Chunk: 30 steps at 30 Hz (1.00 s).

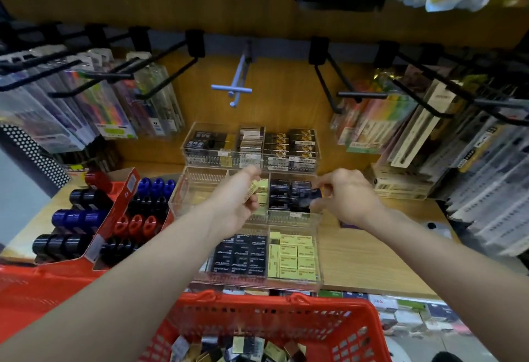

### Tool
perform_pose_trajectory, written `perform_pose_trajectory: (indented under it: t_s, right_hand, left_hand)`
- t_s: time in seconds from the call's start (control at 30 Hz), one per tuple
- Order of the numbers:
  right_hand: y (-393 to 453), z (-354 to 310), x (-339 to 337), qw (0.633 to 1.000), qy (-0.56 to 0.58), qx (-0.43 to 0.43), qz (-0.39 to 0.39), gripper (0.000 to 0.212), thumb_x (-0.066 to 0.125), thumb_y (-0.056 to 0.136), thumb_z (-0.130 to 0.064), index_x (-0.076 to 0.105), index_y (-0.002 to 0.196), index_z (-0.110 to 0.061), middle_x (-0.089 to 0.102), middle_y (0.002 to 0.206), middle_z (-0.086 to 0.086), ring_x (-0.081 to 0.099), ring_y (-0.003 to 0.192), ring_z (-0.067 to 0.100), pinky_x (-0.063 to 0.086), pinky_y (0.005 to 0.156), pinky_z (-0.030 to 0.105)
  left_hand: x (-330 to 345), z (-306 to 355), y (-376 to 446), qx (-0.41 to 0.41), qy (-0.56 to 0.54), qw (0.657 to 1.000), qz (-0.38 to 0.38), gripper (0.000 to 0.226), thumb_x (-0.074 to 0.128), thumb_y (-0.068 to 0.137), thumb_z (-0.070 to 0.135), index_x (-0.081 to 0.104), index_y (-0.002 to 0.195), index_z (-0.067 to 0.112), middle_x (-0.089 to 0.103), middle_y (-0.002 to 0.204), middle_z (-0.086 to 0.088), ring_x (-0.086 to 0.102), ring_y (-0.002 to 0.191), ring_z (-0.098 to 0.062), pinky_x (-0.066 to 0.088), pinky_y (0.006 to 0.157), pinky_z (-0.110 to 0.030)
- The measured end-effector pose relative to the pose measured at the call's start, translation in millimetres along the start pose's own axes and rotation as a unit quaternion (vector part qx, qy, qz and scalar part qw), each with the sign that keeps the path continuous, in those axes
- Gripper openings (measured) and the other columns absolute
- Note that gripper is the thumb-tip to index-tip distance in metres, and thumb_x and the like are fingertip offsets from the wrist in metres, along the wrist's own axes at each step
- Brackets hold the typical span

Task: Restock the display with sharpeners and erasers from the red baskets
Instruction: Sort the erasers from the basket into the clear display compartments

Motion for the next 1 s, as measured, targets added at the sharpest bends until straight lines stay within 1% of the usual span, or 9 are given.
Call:
perform_pose_trajectory:
  t_s: [0.1, 0.23, 0.3, 0.43, 0.6, 0.67, 0.77, 0.87, 1.0]
  right_hand:
    - [11, -9, 6, 0.998, -0.004, 0.033, -0.054, 0.035, 0.080, 0.080, -0.030, 0.070, 0.113, -0.022, 0.066, 0.102, 0.003, 0.063, 0.091, 0.021, 0.055, 0.081, 0.032]
    - [19, -15, 15, 0.994, -0.052, 0.031, -0.090, 0.032, 0.079, 0.082, -0.028, 0.070, 0.112, -0.019, 0.068, 0.105, 0.005, 0.065, 0.095, 0.022, 0.057, 0.086, 0.034]
    - [20, -16, 16, 0.992, -0.083, 0.023, -0.097, 0.036, 0.078, 0.082, -0.033, 0.069, 0.115, -0.020, 0.067, 0.106, 0.005, 0.063, 0.097, 0.023, 0.056, 0.087, 0.036]
    - [17, -24, 15, 0.975, -0.189, -0.038, -0.107, 0.041, 0.063, 0.091, -0.045, 0.061, 0.127, -0.024, 0.062, 0.112, 0.007, 0.062, 0.099, 0.027, 0.055, 0.082, 0.035]
    - [15, -35, 6, 0.960, -0.246, -0.094, -0.094, 0.028, 0.046, 0.100, -0.026, 0.059, 0.124, -0.022, 0.058, 0.101, 0.007, 0.057, 0.087, 0.026, 0.049, 0.068, 0.032]
    - [16, -39, -1, 0.968, -0.230, -0.083, -0.058, 0.026, 0.045, 0.098, -0.024, 0.063, 0.118, -0.021, 0.058, 0.096, 0.005, 0.058, 0.083, 0.026, 0.054, 0.071, 0.034]
    - [16, -39, -6, 0.983, -0.174, -0.040, -0.047, 0.025, 0.046, 0.097, -0.030, 0.067, 0.109, -0.023, 0.063, 0.095, 0.005, 0.062, 0.082, 0.027, 0.058, 0.073, 0.037]
    - [12, -28, 2, 0.982, -0.189, -0.019, -0.019, 0.023, 0.047, 0.096, -0.027, 0.067, 0.107, -0.024, 0.060, 0.090, 0.004, 0.058, 0.083, 0.026, 0.049, 0.070, 0.033]
    - [8, -14, 24, 0.977, -0.204, -0.059, -0.026, 0.038, 0.043, 0.095, -0.011, 0.059, 0.125, -0.028, 0.065, 0.114, 0.005, 0.048, 0.112, 0.028, 0.036, 0.086, 0.042]
  left_hand:
    - [-7, -4, 2, -0.003, -0.027, 0.999, -0.026, 0.034, 0.050, 0.089, -0.006, 0.057, 0.120, 0.005, 0.049, 0.116, -0.013, 0.046, 0.081, -0.016, 0.047, 0.065, -0.027]
    - [-15, -6, 6, 0.058, 0.134, 0.988, -0.052, 0.052, 0.052, 0.091, -0.013, 0.051, 0.136, 0.013, 0.056, 0.119, -0.012, 0.059, 0.102, -0.021, 0.053, 0.095, -0.037]
    - [-19, -6, 7, 0.094, 0.203, 0.973, -0.052, 0.053, 0.057, 0.091, -0.008, 0.053, 0.136, 0.020, 0.062, 0.119, -0.008, 0.063, 0.107, -0.020, 0.055, 0.094, -0.039]
    - [-28, -10, 6, 0.152, 0.273, 0.948, -0.058, 0.053, 0.060, 0.091, -0.004, 0.055, 0.135, 0.026, 0.066, 0.118, -0.003, 0.066, 0.099, -0.017, 0.056, 0.064, -0.021]
    - [-43, -8, 2, 0.222, 0.346, 0.912, 0.000, 0.041, 0.066, 0.091, 0.012, 0.058, 0.130, 0.023, 0.068, 0.113, 0.003, 0.069, 0.095, -0.026, 0.058, 0.081, -0.049]
    - [-49, -1, 4, 0.245, 0.392, 0.886, 0.040, 0.033, 0.068, 0.091, 0.018, 0.057, 0.122, 0.025, 0.066, 0.115, 0.005, 0.066, 0.095, -0.020, 0.058, 0.082, -0.043]
    - [-54, 8, 12, 0.258, 0.499, 0.824, 0.078, 0.034, 0.071, 0.087, 0.024, 0.061, 0.119, 0.029, 0.052, 0.118, 0.003, 0.054, 0.116, -0.022, 0.047, 0.104, -0.044]
    - [-45, 10, 25, 0.228, 0.565, 0.790, 0.069, 0.040, 0.073, 0.085, 0.025, 0.062, 0.123, 0.029, 0.045, 0.133, -0.005, 0.047, 0.127, -0.026, 0.043, 0.109, -0.040]
    - [-27, 11, 43, 0.201, 0.587, 0.780, 0.077, 0.042, 0.078, 0.080, 0.022, 0.066, 0.121, 0.025, 0.050, 0.138, -0.008, 0.052, 0.123, -0.027, 0.047, 0.102, -0.031]
Point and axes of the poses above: each hand's wrist, its own y-axis towards the middle knuckle, its own x-axis out of the palm, z = x × y, the point moved 2 cm from there along y, towards the middle knuckle
